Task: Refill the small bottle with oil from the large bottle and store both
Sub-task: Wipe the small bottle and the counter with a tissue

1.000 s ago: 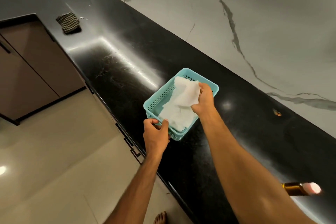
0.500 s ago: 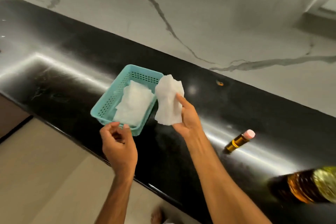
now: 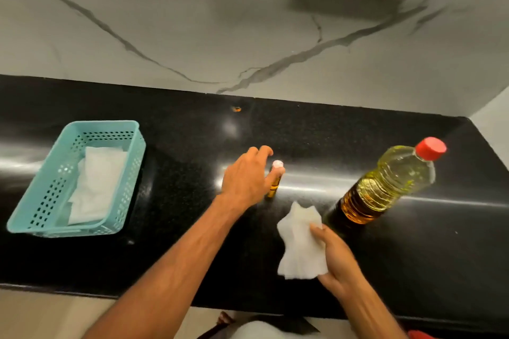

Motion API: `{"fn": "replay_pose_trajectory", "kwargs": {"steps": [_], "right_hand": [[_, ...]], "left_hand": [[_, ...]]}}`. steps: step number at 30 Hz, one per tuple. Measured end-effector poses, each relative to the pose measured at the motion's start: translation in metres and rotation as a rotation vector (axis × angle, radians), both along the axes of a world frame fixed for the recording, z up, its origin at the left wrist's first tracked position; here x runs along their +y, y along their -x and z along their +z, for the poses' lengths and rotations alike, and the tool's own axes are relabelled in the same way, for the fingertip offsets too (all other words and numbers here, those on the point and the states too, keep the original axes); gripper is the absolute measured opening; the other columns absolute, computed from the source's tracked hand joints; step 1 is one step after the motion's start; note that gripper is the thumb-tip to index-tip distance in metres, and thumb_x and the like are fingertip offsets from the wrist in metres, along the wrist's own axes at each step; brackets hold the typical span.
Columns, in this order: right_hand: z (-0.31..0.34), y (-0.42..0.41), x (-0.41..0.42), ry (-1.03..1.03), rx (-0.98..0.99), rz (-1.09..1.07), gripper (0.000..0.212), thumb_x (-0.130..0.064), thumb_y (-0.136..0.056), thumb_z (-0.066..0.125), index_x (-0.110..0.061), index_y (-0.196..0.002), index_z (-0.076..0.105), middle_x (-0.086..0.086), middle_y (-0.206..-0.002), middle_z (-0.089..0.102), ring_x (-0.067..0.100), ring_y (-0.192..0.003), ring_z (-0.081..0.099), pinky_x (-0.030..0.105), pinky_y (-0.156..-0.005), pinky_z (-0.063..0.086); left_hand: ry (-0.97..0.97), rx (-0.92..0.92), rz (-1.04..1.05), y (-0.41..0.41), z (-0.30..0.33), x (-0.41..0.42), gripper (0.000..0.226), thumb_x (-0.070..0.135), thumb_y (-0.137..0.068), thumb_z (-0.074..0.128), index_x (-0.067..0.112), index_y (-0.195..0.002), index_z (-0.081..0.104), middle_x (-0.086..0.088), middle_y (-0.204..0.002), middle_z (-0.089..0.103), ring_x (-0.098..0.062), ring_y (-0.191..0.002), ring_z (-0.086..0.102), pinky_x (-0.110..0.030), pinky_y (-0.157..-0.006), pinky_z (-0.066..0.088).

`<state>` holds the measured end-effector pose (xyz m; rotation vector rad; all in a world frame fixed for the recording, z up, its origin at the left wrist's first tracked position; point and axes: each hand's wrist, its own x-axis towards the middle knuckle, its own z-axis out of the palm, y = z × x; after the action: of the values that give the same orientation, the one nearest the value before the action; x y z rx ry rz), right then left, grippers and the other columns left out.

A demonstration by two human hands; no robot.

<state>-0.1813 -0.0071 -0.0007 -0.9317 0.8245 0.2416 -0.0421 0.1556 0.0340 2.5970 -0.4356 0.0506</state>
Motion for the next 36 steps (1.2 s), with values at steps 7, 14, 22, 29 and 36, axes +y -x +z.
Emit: {"fn": "replay_pose_trajectory", "kwargs": {"steps": [7, 14, 22, 29, 36], "right_hand": [[0.006, -0.053, -0.024, 0.424, -0.201, -0.202, 0.016, -0.016, -0.099, 0.051, -0.017, -0.104, 0.066, 0.004, -0.094, 0.070, 0.019, -0.083, 0.066, 0.037, -0.073, 0.054], [0.007, -0.086, 0.002, 0.709, -0.438, 0.019, 0.022, -0.012, -0.098, 0.048, -0.024, -0.088, 0.064, 0.016, -0.091, 0.068, 0.009, -0.077, 0.058, 0.023, -0.066, 0.046], [0.005, -0.071, 0.020, 0.653, -0.623, 0.188, 0.028, -0.020, -0.104, 0.041, -0.017, -0.114, 0.068, 0.000, -0.102, 0.071, 0.011, -0.094, 0.063, 0.026, -0.080, 0.049], [0.007, -0.064, 0.012, 0.755, -0.674, 0.178, 0.028, -0.023, -0.104, 0.041, -0.020, -0.114, 0.066, -0.005, -0.095, 0.069, 0.009, -0.086, 0.061, 0.033, -0.074, 0.049], [0.013, -0.067, 0.000, 0.667, -0.714, 0.178, 0.027, -0.018, -0.104, 0.041, -0.020, -0.108, 0.067, -0.008, -0.094, 0.069, 0.003, -0.086, 0.061, 0.024, -0.077, 0.045]], "left_hand": [[-0.345, 0.069, -0.128, -0.019, -0.004, -0.043, 0.026, 0.042, -0.095, 0.051, 0.019, -0.107, 0.048, -0.004, -0.101, 0.059, -0.028, -0.087, 0.062, -0.038, -0.064, 0.044], [-0.184, 0.172, -0.094, -0.002, 0.004, -0.042, 0.021, 0.039, -0.092, 0.055, 0.020, -0.100, 0.052, -0.002, -0.098, 0.064, -0.027, -0.088, 0.062, -0.045, -0.076, 0.053], [0.004, 0.071, -0.022, 0.021, 0.019, -0.036, 0.017, 0.033, -0.092, 0.058, 0.016, -0.094, 0.054, -0.001, -0.089, 0.065, -0.024, -0.078, 0.061, -0.045, -0.070, 0.053], [0.112, 0.031, 0.042, 0.023, 0.028, -0.036, 0.015, 0.038, -0.092, 0.059, 0.024, -0.092, 0.052, 0.012, -0.075, 0.055, -0.008, -0.066, 0.055, -0.031, -0.061, 0.048], [0.051, 0.055, -0.202, 0.029, 0.044, -0.037, 0.009, 0.028, -0.092, 0.058, 0.024, -0.099, 0.055, 0.008, -0.093, 0.061, -0.013, -0.084, 0.058, -0.040, -0.077, 0.051]]}}
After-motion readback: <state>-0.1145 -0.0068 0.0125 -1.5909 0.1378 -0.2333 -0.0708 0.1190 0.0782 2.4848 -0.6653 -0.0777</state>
